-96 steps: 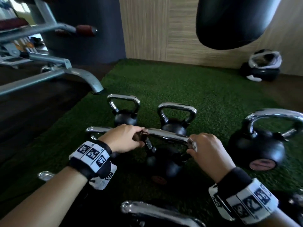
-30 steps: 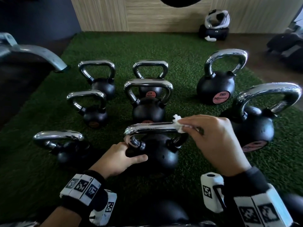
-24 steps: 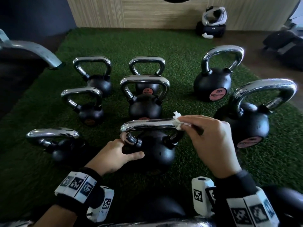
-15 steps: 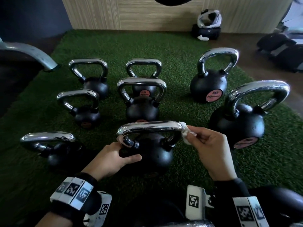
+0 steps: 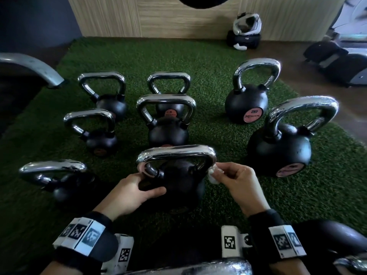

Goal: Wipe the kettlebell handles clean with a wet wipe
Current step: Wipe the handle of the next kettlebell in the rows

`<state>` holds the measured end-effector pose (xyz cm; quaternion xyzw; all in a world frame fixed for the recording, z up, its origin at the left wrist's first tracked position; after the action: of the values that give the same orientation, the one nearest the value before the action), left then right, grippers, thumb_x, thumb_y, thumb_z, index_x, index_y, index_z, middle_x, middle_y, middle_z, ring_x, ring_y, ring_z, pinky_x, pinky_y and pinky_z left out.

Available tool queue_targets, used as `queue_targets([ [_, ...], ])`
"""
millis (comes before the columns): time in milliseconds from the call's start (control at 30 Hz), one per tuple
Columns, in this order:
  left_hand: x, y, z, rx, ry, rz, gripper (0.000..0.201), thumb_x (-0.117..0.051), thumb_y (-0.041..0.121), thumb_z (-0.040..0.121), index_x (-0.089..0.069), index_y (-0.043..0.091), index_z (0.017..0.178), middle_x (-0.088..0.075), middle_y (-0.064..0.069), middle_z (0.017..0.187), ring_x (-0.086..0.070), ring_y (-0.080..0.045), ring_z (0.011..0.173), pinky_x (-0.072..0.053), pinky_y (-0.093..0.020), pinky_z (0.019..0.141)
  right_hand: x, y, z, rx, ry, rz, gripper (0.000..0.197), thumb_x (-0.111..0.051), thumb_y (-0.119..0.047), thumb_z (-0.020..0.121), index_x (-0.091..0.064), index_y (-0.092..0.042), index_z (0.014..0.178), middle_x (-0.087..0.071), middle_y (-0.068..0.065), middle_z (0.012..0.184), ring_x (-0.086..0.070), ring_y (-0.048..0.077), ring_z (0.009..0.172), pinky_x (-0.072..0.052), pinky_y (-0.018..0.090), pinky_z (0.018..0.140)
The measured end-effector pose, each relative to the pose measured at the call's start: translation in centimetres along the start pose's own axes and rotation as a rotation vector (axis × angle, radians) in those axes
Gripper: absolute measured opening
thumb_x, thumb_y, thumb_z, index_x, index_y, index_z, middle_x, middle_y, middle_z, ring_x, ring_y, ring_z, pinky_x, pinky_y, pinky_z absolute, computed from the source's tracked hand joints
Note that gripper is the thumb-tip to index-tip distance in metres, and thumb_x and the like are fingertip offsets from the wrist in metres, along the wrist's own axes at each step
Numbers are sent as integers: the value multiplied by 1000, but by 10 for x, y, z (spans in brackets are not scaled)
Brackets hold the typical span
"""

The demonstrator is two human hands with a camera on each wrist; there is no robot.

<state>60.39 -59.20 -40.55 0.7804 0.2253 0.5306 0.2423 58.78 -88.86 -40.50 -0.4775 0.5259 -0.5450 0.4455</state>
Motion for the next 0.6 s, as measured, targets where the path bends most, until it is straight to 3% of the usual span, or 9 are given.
queue_targets([
  [33, 5, 0, -1, 5, -3, 0, 48, -86, 66, 62, -70, 50, 104, -72, 21, 109, -66, -4, 106, -49, -23, 94, 5, -5, -1, 16, 17, -34, 16, -82, -13, 82, -81, -15, 98, -81, 3, 87, -75, 12, 79, -57, 22, 77],
  [67, 10, -2, 0, -24, 2, -35, 38, -91, 43, 70, -72, 45, 103, -76, 16, 107, -70, -9, 105, -52, -21, 92, 12, -11, -3, 36, 40, -48, 16, -83, -15, 81, -81, -16, 97, -81, 2, 87, -76, 14, 81, -58, 22, 77],
  [133, 29, -3, -2, -56, 66, -136, 51, -81, -3, 82, -70, 31, 118, -76, 8, 109, -73, -15, 100, -54, -12, 81, 24, -27, -7, 80, 91, 1, 19, -82, -16, 79, -81, -16, 98, -81, 3, 90, -77, 18, 84, -58, 21, 76],
  [167, 43, 4, -7, -64, 148, -191, 57, -75, -8, 85, -65, 25, 129, -73, 10, 109, -74, -13, 98, -53, -9, 77, 29, -38, -9, 105, 111, 39, 20, -82, -17, 77, -80, -15, 97, -81, 4, 91, -76, 20, 85, -58, 21, 76],
  [267, 95, 47, -32, -277, 453, -207, 49, -75, 14, 90, -63, 33, 134, -72, 21, 107, -72, 6, 96, -50, -4, 81, 32, -81, -13, 212, 98, 77, 20, -82, -19, 72, -82, -18, 92, -80, 8, 91, -73, 21, 82, -60, 34, 83],
  [333, 119, 88, -51, -444, 471, -262, 36, -74, 34, 90, -69, 38, 126, -77, 15, 110, -74, -3, 102, -55, -19, 93, 24, -115, -15, 332, 64, 1, 16, -84, -21, 72, -83, -24, 88, -80, 6, 88, -72, 22, 78, -57, 41, 82],
  [400, 127, 124, -61, -542, 370, -304, 33, -71, 51, 90, -73, 38, 121, -78, 5, 111, -74, -22, 107, -58, -40, 99, 12, -142, -15, 456, 16, -75, 16, -86, -24, 73, -82, -27, 88, -80, 1, 85, -73, 25, 74, -58, 40, 77],
  [467, 122, 150, -58, -539, 198, -380, 34, -67, 48, 91, -74, 30, 119, -79, 3, 110, -74, -19, 107, -59, -37, 96, -1, -159, -10, 522, -47, -82, 17, -88, -23, 74, -81, -26, 90, -80, 3, 84, -73, 32, 75, -58, 43, 74],
  [600, 103, 173, -41, -438, -25, -482, 38, -60, 39, 88, -75, 19, 116, -78, 1, 114, -75, -18, 106, -59, -36, 93, -24, -171, 3, 560, -167, -79, 20, -91, -11, 71, -78, -16, 86, -77, 9, 82, -73, 27, 74, -60, 37, 70],
])
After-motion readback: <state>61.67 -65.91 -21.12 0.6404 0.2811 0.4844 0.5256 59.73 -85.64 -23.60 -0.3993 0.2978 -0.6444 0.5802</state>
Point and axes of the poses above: each hand's wrist, its own z-axis towards the middle knuckle, its own x-axis out of the back of the hand, y = z × x, the point moved 3 cm from there along z, towards the middle knuckle
